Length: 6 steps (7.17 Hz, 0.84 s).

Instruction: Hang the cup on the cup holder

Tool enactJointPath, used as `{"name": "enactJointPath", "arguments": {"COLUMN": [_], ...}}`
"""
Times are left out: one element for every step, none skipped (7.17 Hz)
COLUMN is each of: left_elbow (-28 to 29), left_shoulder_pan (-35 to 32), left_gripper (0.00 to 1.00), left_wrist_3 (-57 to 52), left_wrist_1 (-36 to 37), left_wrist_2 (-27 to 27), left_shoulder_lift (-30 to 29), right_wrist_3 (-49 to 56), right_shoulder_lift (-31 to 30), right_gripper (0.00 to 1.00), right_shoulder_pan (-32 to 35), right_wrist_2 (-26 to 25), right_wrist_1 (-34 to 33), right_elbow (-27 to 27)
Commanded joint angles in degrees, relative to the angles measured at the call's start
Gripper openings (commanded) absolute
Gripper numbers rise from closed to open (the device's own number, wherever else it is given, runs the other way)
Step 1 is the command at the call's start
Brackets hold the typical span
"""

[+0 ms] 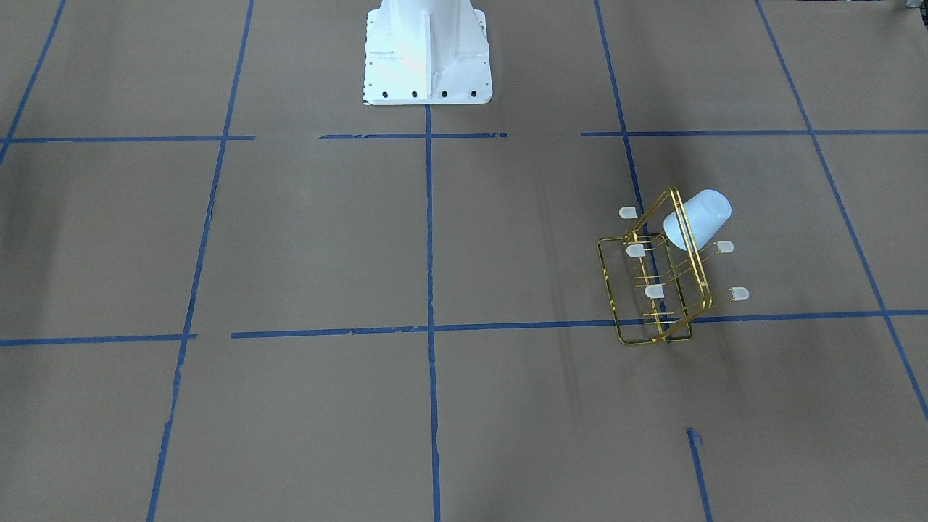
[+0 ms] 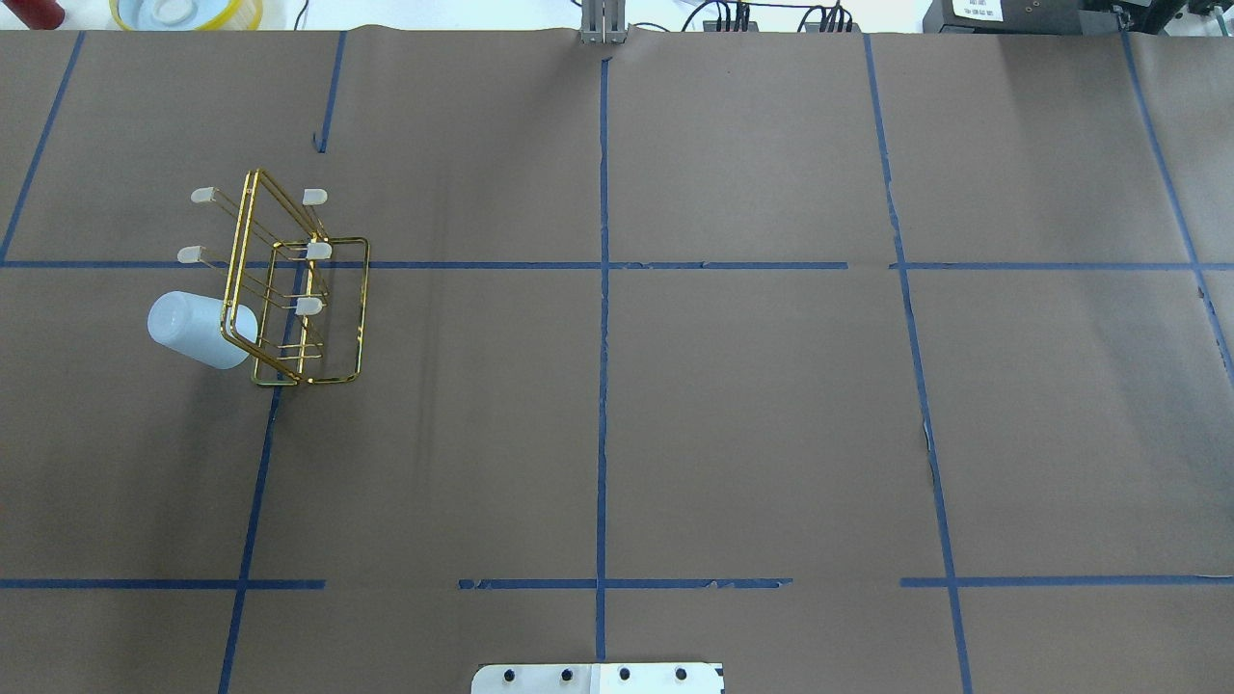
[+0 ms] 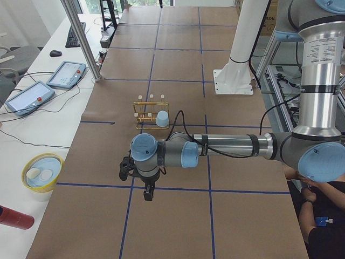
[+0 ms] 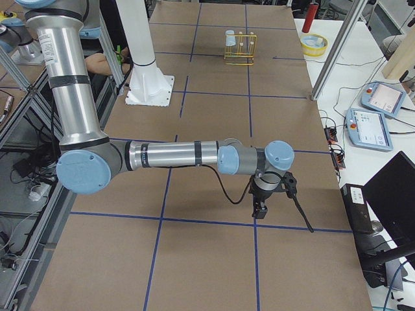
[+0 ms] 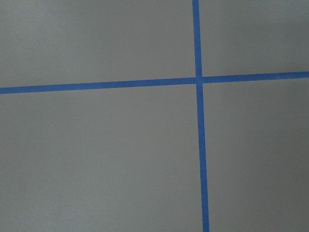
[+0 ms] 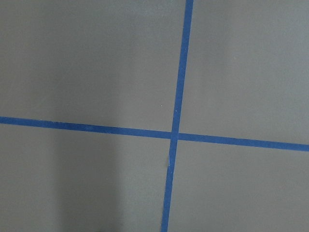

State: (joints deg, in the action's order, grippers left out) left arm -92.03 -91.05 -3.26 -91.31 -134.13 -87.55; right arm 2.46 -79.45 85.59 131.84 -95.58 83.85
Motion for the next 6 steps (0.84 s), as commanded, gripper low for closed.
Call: {"name": "enactJointPath", "arguments": {"left_elbow": [-0.16,-0.08,-0.07,-0.07,-0.07,0.01], "left_shoulder_pan": [0.00,0.00,0.00,0.00,0.00,0.00], "left_gripper": [1.00,1.00,1.00,1.00,1.00,1.00], "left_wrist_3": [0.01,0.01,0.01,0.01,0.01,0.01], "left_wrist_1": [-0.18,-0.09,-0.18,-0.18,-0.61,-0.62], "left_wrist_2": [0.09,0.09,0.09,0.09,0.09,0.09], "left_shoulder_lift": [0.01,0.01,0.01,0.01,0.10,0.10], "right_wrist_3": [0.00,0.00,0.00,0.00,0.00,0.00], "right_shoulder_lift": [0.00,0.00,0.00,0.00,0.00,0.00], "right_gripper": [1.00,1.00,1.00,1.00,1.00,1.00], "right_shoulder_pan": [0.02,-0.07,0.02,0.02,0.02,-0.07], "right_wrist_2": [0.00,0.00,0.00,0.00,0.00,0.00], "right_wrist_1": [-0.04,0.05,0.05,-0.04,-0.04,0.05], "right_elbow": [0.00,0.00,0.00,0.00,0.00,0.00]}}
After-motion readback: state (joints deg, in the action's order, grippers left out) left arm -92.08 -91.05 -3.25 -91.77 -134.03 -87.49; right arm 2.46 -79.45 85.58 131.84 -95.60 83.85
